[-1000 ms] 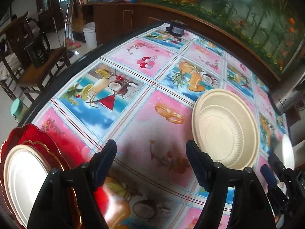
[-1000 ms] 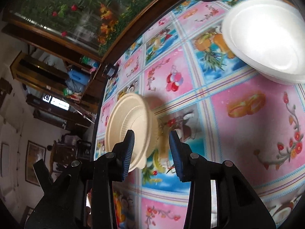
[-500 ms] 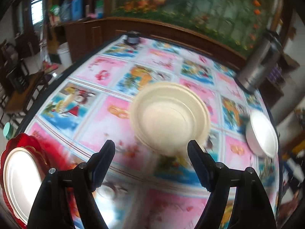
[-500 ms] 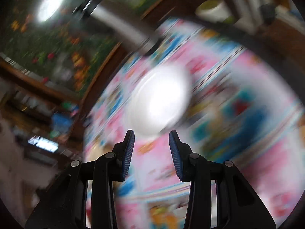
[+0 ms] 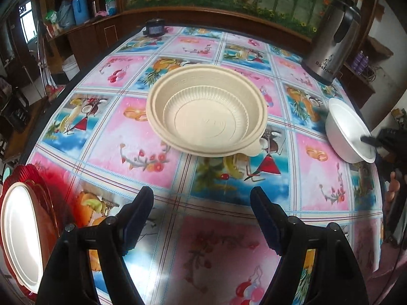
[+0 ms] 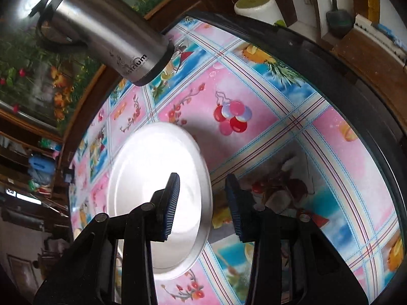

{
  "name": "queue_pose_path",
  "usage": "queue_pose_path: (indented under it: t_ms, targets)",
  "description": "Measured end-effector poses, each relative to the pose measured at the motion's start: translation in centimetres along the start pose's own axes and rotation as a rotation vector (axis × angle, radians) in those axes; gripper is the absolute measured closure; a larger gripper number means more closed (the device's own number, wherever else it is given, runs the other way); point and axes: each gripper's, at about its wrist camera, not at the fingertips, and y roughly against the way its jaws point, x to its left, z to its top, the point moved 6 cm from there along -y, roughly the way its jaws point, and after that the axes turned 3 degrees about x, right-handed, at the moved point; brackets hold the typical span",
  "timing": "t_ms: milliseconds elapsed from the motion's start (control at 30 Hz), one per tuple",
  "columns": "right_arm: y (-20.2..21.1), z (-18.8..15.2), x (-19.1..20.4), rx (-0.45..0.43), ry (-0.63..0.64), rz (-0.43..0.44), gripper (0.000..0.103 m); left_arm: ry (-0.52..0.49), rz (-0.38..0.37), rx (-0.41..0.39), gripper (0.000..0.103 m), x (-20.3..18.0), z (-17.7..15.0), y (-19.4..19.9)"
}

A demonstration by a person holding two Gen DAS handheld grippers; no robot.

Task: Organize plates and bowls
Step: 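Grasp the rim of the second white plate with the right gripper and lift, then grasp the white plate rim with the left gripper while the right gripper holds it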

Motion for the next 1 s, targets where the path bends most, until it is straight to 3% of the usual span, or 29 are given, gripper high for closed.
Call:
queue_pose_path:
  t_ms: [67, 233, 367, 567, 700, 833, 1000]
  targets:
    - [0.3, -0.9, 0.5, 0.001, 0.038, -0.011, 0.094, 0.004, -0.006, 0.002, 0.025, 0.1, -0.1, 0.1]
    - [0.9, -4.2, 1.7, 0.075, 0.103, 0.060, 0.097, 0.014, -0.044, 0.022, 0.025, 0.2, -0.6, 0.5]
    - [1.5, -8.4, 3.3, 0.157, 0.172, 0.135, 0.096, 0.035, -0.058, 0.028, 0.025, 0.8, -0.9, 1.0]
    - [1.7, -14.2, 5.1, 0.232, 0.275, 0.180, 0.096, 0.044, -0.050, 0.062, 0.024, 1.7, -1.7, 0.8]
    - [1.6, -15.3, 5.4, 0.246, 0.294, 0.192, 0.096, 0.060, -0.081, 0.143, 0.024, 1.8, -1.9, -0.8]
    - [1.5, -15.1, 5.5, 0.247, 0.288, 0.199, 0.096, 0.112, -0.166, 0.223, 0.024, 1.3, -1.9, -1.7]
    - [1.7, -14.7, 5.3, 0.235, 0.282, 0.205, 0.095, 0.115, -0.171, 0.235, 0.024, 0.0, -1.5, -1.8]
